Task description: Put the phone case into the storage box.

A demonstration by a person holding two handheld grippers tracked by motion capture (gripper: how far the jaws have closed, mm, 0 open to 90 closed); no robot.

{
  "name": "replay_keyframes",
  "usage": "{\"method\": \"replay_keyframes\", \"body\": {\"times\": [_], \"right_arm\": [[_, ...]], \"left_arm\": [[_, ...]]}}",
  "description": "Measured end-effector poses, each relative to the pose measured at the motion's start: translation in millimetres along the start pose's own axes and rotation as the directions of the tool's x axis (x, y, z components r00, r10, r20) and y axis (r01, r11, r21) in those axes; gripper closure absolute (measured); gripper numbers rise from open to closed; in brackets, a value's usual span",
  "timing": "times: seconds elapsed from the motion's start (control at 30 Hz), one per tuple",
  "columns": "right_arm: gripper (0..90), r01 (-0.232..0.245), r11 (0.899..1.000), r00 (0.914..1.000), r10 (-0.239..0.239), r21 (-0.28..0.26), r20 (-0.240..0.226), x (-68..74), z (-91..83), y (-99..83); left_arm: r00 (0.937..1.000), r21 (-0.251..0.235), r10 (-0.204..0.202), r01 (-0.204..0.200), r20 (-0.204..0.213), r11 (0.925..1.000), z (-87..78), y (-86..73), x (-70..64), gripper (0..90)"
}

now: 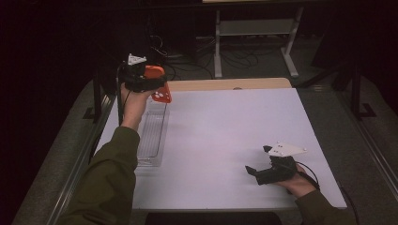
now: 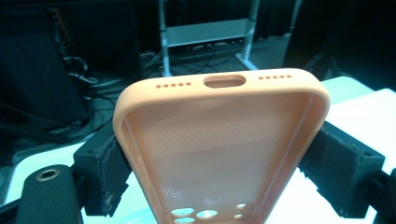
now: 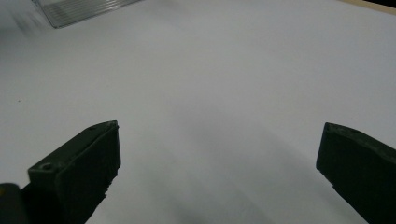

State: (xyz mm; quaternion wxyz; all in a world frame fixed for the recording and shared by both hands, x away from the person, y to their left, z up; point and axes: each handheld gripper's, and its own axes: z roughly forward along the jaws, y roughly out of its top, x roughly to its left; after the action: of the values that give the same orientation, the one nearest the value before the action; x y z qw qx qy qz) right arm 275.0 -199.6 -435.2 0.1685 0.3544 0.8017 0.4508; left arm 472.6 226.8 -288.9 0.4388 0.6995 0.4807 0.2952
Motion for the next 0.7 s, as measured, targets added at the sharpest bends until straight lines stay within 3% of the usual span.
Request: {"method": "replay_keyframes", "body": {"times": [0.07,0.27,0.3,0.37,0.7], "right_arm": [[0.0,-0.001,1.0,1.0,0.001,0.002,-0.001,0.3,-0.5,0.1],[0.0,0.005,1.0,1.0,-0.005,-0.003,0.002,2.0,-1.9,0.3],[0.0,0.004,1.0,1.0,-0.004,0.0,0.002,2.3,-1.7,0.6],[0.0,-0.001,1.0,1.0,0.001,0.004,-0.001,3.3,-1.3,1.1],[0.0,0.008,1.0,1.0,-0.008,0.0,-0.002,2.8,0.2,1.4]], "left_arm": [[0.9993,0.022,0.002,-0.001,-0.036,0.9997,3.0,-1.9,3.6,15.7],[0.996,0.067,-0.021,0.027,-0.087,0.9974,10.3,-7.5,11.8,15.6],[0.9946,0.061,-0.043,0.049,-0.094,0.997,12.3,-9.0,11.8,15.6],[0.9937,0.082,-0.03,0.039,-0.108,0.9958,14.3,-11.7,14.2,15.6],[0.9891,0.138,-0.045,0.064,-0.14,0.9883,30.4,-31.6,18.4,15.6]]}}
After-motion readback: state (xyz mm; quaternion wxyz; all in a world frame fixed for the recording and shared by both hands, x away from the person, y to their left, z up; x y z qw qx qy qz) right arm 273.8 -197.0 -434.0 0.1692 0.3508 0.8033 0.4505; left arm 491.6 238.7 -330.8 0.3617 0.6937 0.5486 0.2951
